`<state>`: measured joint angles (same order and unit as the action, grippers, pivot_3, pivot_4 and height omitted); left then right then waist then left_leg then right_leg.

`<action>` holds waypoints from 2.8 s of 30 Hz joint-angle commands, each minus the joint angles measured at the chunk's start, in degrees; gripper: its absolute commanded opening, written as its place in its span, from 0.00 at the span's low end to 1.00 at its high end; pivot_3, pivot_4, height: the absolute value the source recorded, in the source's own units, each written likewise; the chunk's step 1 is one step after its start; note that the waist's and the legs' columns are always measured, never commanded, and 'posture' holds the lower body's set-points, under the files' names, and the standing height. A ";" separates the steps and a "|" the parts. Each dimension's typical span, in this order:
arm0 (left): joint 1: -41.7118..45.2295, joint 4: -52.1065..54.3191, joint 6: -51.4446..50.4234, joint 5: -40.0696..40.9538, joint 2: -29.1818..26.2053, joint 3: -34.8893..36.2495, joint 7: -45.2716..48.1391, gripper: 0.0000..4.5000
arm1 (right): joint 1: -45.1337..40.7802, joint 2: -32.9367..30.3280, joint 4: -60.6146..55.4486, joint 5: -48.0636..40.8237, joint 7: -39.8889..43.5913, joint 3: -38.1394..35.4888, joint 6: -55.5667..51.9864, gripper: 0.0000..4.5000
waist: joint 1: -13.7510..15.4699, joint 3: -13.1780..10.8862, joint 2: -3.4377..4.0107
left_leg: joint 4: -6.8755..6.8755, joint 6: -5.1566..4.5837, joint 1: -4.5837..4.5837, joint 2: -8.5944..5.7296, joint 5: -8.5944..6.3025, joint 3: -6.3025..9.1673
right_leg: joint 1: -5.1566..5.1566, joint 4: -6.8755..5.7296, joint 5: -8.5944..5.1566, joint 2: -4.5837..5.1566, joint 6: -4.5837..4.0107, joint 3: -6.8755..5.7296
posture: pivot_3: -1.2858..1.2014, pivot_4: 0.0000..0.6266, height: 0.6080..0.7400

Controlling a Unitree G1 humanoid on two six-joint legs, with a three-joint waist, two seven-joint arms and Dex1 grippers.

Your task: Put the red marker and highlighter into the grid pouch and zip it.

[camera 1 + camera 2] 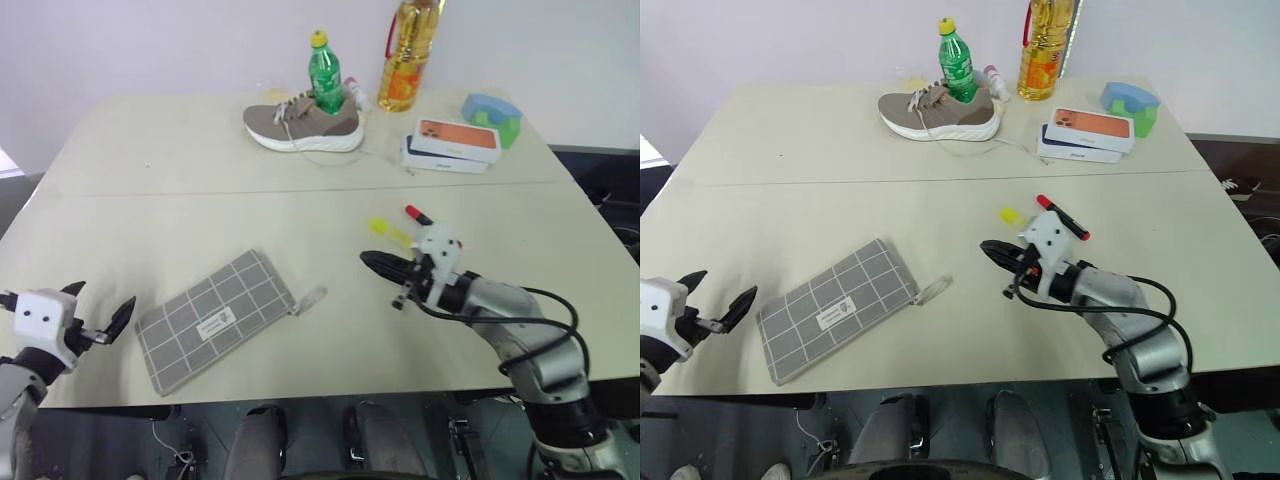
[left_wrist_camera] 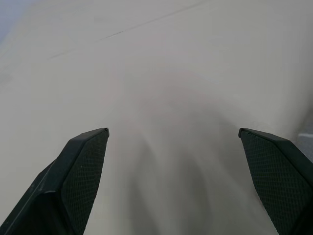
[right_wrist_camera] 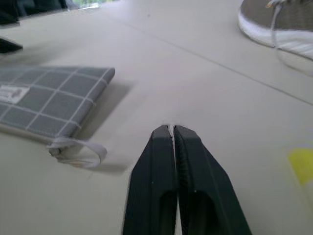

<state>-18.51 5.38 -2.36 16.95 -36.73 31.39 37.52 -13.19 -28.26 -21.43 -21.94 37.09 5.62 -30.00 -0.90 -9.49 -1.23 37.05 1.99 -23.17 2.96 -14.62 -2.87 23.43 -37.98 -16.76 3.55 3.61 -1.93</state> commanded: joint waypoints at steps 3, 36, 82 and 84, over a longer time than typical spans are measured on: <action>-4.58 0.45 9.75 -3.75 -6.30 0.19 8.21 1.00 | -7.31 6.11 5.35 7.47 -4.69 8.71 -0.86 0.01 | -0.12 0.01 -0.02 | -0.01 0.00 0.01 0.03 0.00 -0.01 | 0.05 -0.05 -0.05 -0.02 -0.10 0.00 | 0.52 0.24 1.00; -3.08 -12.16 55.29 -20.52 -13.18 -9.18 13.23 1.00 | -17.22 20.85 21.23 13.19 -4.86 21.71 -16.82 0.01 | -0.10 0.17 -0.11 | -0.02 0.00 -0.09 0.02 0.00 -0.06 | 0.14 -0.05 -0.02 0.14 -0.13 -0.06 | 0.52 0.24 1.00; 26.60 2.39 16.21 -11.01 9.56 -36.27 -1.75 0.00 | -17.03 2.06 3.96 5.97 -6.51 -4.84 -18.42 0.97 | 0.12 0.04 0.08 | 0.02 -0.04 -0.18 -0.02 -0.02 -0.04 | 0.16 -0.04 0.17 -0.32 0.24 0.00 | 0.52 0.24 1.00; 26.95 1.85 16.41 -11.44 10.37 -36.55 -1.87 0.00 | -17.58 3.31 4.04 6.76 -8.22 -3.95 -19.05 0.97 | 0.15 0.04 0.08 | 0.02 -0.04 -0.18 -0.03 -0.02 -0.04 | 0.16 -0.04 0.17 -0.31 0.24 0.00 | 0.52 0.24 1.00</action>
<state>7.70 6.82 13.12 5.72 -26.68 -5.02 35.99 -29.56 -25.40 -15.08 -15.08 30.09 1.70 -48.73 -0.75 -9.45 -1.15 37.08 1.95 -23.34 2.93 -14.64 -2.91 23.59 -38.02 -16.59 3.23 3.85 -1.93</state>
